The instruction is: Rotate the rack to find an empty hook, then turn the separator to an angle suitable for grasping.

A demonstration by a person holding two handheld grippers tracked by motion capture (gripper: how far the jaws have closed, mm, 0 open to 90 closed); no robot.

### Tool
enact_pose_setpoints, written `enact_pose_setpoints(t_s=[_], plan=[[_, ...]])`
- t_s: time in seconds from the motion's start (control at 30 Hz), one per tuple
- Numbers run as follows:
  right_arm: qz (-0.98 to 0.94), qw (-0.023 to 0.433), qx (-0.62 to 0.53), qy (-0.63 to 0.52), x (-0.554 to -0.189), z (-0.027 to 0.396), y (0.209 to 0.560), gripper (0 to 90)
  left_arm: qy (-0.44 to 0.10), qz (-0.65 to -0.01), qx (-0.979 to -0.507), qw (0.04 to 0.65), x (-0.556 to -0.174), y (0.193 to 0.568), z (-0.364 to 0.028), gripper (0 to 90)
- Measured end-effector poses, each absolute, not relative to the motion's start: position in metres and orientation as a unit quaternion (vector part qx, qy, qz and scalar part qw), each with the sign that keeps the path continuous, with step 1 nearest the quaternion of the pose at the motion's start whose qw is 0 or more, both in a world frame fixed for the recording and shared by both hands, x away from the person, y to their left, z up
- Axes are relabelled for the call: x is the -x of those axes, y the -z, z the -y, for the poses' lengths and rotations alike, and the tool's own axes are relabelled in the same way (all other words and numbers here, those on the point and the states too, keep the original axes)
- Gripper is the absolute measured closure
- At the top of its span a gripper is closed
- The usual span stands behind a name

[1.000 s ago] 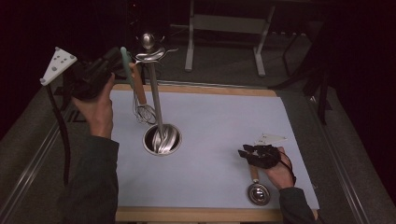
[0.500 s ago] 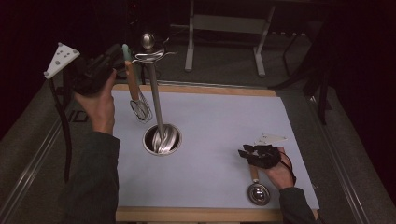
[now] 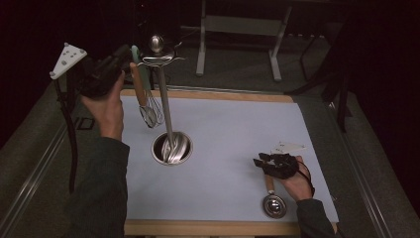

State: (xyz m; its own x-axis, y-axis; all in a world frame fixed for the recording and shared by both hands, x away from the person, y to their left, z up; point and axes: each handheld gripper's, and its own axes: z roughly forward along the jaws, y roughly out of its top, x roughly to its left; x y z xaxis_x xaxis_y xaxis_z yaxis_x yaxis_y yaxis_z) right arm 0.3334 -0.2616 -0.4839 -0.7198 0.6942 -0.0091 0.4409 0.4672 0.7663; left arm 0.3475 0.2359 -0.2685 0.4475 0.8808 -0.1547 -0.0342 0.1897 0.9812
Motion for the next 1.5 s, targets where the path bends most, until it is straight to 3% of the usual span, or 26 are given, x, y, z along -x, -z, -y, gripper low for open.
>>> enact_pose_setpoints(t_s=[0.9,1.5], plan=[[-0.827,0.171,-0.359,-0.396,-0.333,0.278,0.480,61.0,-0.366,-0.402,-0.533,0.648,-0.335,0.275,-0.257,87.5],[-0.828,0.185,-0.360,-0.388,-0.331,0.286,0.471,61.0,-0.378,-0.413,-0.550,0.620,-0.296,0.341,-0.271,82.7]])
